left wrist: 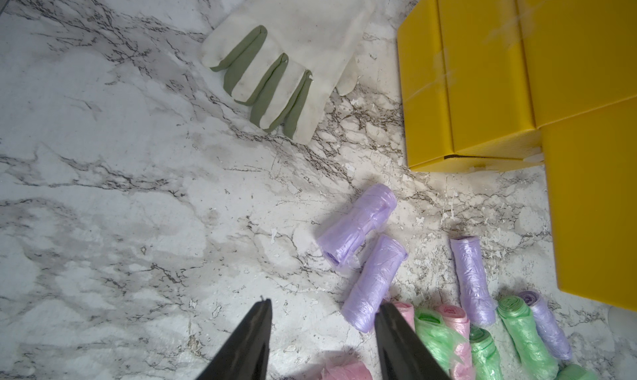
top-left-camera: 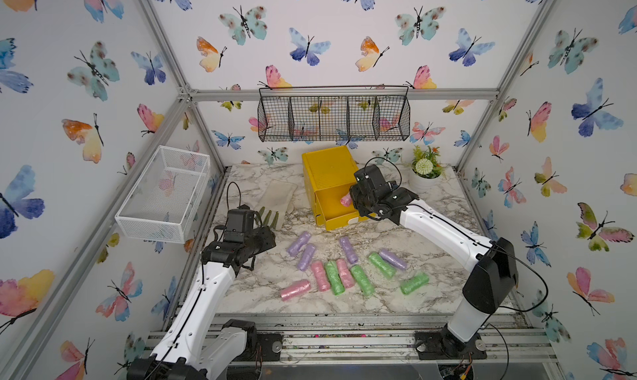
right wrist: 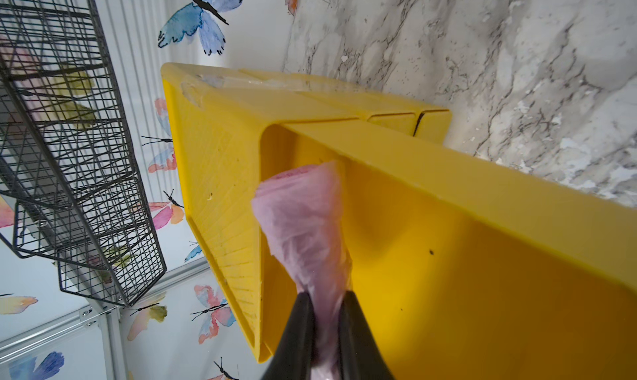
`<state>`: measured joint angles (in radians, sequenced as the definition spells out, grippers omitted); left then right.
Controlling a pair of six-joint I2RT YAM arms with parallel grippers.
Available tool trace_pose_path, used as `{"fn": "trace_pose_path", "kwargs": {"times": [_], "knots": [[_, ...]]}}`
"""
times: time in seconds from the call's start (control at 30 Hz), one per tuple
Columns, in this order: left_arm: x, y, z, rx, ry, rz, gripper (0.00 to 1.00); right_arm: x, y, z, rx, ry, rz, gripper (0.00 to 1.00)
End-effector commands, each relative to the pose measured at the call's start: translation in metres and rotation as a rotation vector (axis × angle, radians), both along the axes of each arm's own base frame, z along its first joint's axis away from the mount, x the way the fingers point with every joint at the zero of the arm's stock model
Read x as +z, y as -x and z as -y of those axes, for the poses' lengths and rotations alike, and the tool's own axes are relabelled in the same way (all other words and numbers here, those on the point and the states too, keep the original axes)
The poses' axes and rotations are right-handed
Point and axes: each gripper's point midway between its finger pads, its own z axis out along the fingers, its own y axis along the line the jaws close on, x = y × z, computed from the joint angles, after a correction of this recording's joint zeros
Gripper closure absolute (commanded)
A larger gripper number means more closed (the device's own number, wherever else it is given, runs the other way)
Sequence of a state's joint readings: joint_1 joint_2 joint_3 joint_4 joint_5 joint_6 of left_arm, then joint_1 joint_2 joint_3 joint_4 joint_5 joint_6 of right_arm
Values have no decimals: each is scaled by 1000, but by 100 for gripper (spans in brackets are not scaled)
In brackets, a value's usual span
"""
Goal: Sort the rolls of trash bags by color and place them into the drawer
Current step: Place the roll of trash bags in the drawer.
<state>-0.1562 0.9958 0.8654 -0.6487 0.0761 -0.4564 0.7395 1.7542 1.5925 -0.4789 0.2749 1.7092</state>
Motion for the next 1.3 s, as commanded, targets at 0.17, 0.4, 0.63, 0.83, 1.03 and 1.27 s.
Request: {"fn": "trace_pose_path", "kwargs": {"times": [0.17, 0.4, 0.63, 0.83, 1.03, 1.27], "knots": [[0, -2, -2, 7, -2, -5, 46, -3, -16, -9, -19, 27, 27, 85], [0, -3, -3, 4, -12, -6, 46, -3, -24, -10, -35, 30, 58, 85], [-1, -3, -4, 7, -12, -10, 45, -3, -31, -9, -58, 25, 95, 84], [-1, -3, -4, 6, -13, -11, 44, -3, -38, -11, -69, 10, 115, 82], [2, -3, -5, 8, -18, -6, 43, -3, -44, -12, -73, -1, 123, 79], [2, -3, -5, 5, -17, -7, 42, -7, -50, -12, -71, -6, 118, 67]]}}
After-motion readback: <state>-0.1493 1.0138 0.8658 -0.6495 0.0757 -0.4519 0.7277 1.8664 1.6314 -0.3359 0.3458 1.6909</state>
